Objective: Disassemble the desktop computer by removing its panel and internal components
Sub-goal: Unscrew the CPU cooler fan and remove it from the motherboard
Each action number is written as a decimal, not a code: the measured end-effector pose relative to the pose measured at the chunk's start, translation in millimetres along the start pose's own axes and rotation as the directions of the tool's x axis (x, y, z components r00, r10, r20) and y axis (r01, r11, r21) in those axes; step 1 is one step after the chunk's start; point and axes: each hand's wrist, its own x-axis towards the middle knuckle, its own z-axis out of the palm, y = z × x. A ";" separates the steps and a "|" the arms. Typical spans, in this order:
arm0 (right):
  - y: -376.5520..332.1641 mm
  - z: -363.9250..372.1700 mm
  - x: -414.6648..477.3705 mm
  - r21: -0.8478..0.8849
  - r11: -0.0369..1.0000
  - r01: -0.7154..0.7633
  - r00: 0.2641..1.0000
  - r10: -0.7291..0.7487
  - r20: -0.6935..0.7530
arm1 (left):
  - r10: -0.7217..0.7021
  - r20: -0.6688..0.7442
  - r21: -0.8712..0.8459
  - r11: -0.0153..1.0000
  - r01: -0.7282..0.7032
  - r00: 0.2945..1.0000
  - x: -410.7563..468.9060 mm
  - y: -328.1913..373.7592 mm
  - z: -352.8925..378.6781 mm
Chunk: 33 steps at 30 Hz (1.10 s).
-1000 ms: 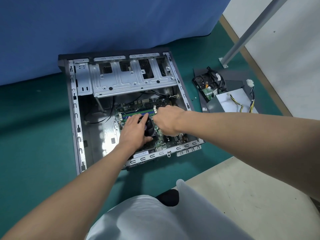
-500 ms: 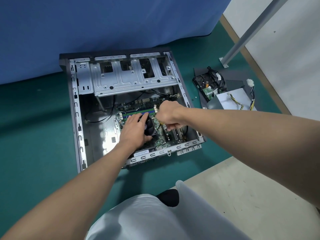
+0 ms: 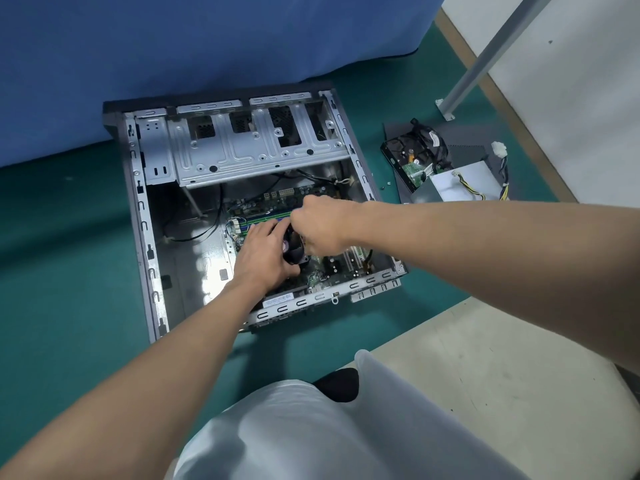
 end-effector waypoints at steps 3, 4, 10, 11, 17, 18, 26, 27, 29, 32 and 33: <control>7.3 3.0 4.8 0.371 0.885 -0.282 0.959 0.267 0.092 | -0.014 0.026 0.018 1.000 0.013 1.000 1.1 0.8 -2.0; 9.2 1.8 6.4 0.449 0.815 -0.368 0.929 0.338 0.148 | -0.019 0.036 0.030 0.999 0.018 0.999 1.9 1.3 -3.0; 12.2 -4.3 0.3 0.154 0.949 -0.276 0.954 0.251 0.162 | -0.064 0.106 0.138 0.989 0.049 0.992 8.3 7.5 -8.2; 9.6 -2.1 -1.6 0.073 0.972 -0.224 0.970 0.214 0.117 | -0.066 0.108 0.145 0.988 0.050 0.992 8.7 7.8 -8.3; 2.8 7.0 -0.1 -0.326 0.937 0.129 0.990 -0.140 -0.010 | -0.093 0.094 0.154 0.985 0.078 0.991 8.1 10.5 -8.9; 4.8 4.8 1.4 -0.271 0.956 0.115 0.991 -0.130 -0.037 | -0.095 0.092 0.159 0.984 0.080 0.991 7.9 10.7 -8.9; 25.2 5.9 7.2 0.414 0.860 -0.297 0.953 0.294 0.073 | -0.109 0.138 0.300 0.952 0.064 0.984 11.7 20.0 -6.4; 24.6 3.2 5.5 0.353 0.887 -0.299 0.954 0.281 0.102 | -0.111 0.126 0.316 0.946 0.066 0.986 11.8 21.3 -6.5; 22.4 -1.0 3.2 0.176 0.956 -0.235 0.970 0.219 0.107 | -0.108 0.099 0.321 0.944 0.071 0.989 12.2 21.5 -7.3; 17.0 1.1 0.5 -0.009 0.996 -0.088 0.996 0.088 0.034 | -0.098 0.091 0.319 0.946 0.064 0.991 12.0 19.4 -7.8; 13.5 0.7 -4.1 -0.062 0.998 -0.007 1.000 0.007 0.000 | -0.100 0.084 0.318 0.946 0.068 0.992 11.9 18.8 -8.1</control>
